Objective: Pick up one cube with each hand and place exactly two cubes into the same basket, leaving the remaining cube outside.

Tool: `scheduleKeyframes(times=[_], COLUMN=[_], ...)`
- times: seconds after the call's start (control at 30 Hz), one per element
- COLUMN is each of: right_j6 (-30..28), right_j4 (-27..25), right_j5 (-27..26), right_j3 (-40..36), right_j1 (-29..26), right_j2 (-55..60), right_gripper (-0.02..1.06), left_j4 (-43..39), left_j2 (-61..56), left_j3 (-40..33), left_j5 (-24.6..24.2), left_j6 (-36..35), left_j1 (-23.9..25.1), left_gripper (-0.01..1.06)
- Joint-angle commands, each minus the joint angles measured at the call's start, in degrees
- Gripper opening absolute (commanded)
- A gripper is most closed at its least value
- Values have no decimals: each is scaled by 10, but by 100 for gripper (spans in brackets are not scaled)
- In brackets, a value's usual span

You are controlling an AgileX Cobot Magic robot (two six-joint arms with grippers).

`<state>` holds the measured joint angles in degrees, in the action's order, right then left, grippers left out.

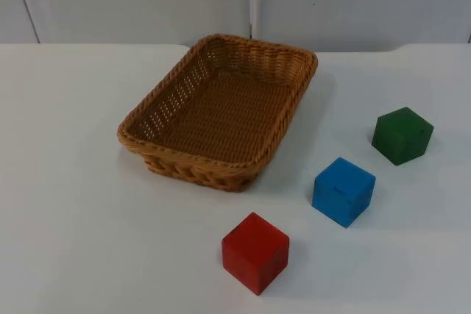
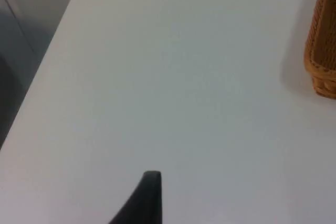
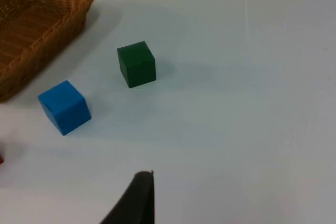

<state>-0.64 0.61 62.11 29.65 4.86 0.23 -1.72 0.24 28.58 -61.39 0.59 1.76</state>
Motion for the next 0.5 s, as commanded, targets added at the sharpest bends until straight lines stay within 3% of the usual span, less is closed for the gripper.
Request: scheduleKeyframes(times=[0.0, 0.47], right_j6=[-3, -3], right_j4=[5, 6], right_j5=[-4, -7], right_j3=[0, 5], right_j1=[-5, -5], right_j2=[-2, -2], right_gripper=[105, 105], left_j4=[12, 33], left_j2=[-2, -2], left_j3=[-3, -3], left_j5=[-2, -2], left_j6=[0, 0], left_j1=[1, 1], left_gripper=[105, 105])
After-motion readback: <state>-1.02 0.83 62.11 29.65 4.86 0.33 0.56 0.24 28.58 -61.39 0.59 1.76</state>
